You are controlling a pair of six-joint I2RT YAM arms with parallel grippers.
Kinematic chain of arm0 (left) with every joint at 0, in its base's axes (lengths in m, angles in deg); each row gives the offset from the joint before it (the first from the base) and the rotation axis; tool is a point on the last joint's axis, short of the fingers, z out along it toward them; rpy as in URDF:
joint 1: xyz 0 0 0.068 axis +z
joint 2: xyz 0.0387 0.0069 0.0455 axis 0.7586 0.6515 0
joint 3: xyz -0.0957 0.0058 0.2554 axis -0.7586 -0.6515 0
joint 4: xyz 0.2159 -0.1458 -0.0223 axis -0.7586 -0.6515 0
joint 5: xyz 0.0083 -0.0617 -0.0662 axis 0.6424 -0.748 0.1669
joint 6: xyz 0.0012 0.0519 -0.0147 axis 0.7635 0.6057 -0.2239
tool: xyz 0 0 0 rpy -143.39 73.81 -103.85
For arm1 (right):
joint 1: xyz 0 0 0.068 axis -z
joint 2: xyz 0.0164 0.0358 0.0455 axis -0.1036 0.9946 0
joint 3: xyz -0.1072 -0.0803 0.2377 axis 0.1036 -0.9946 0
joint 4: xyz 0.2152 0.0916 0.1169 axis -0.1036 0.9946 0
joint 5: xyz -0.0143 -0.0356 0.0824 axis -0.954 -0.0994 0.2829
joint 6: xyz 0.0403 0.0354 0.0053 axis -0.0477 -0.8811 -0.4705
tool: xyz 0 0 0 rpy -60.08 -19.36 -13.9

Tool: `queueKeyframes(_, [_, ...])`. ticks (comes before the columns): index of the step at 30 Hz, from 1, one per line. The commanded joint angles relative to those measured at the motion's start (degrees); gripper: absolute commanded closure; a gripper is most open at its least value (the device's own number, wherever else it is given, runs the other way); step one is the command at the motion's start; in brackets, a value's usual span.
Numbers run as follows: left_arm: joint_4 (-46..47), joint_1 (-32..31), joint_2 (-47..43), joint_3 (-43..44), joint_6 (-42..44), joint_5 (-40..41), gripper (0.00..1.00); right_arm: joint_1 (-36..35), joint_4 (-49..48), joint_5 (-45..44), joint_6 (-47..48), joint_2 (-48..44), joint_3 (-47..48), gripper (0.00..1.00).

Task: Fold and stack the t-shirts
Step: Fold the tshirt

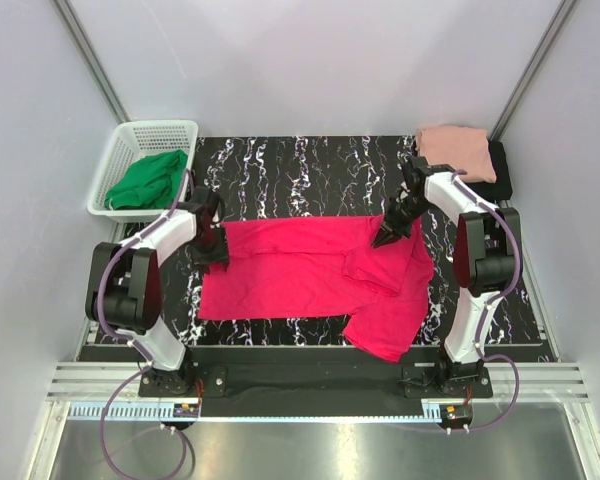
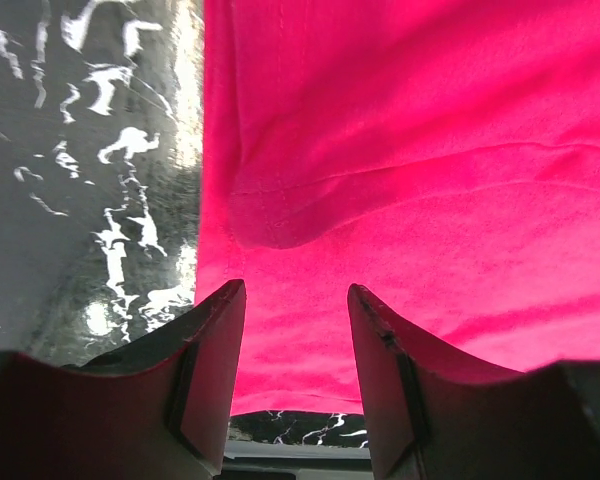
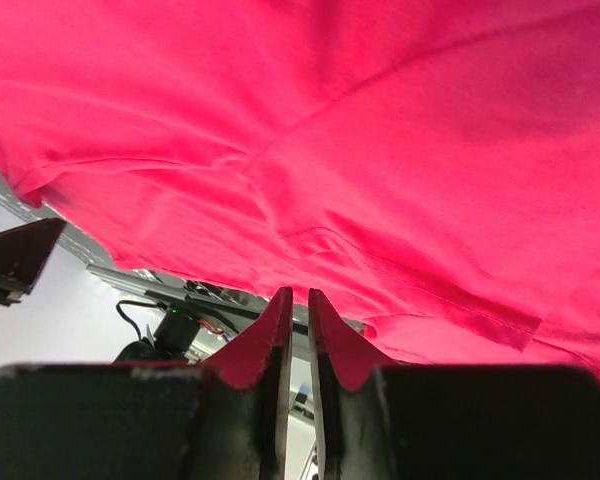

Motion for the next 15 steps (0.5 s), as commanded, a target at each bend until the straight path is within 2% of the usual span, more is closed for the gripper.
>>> queueKeyframes(1, [1.42,-0.04,-1.93,2.87,-0.78,2.44,0.49,-0.27,1.54,-1.09,-1.01,-1.06,-1.96,0.82])
queueKeyframes(15, [0.01,-0.04,4.75,13.51,-0.43,2.09,0.48,-0.36,1.54,2.68,0.13,-0.98,0.49,0.8])
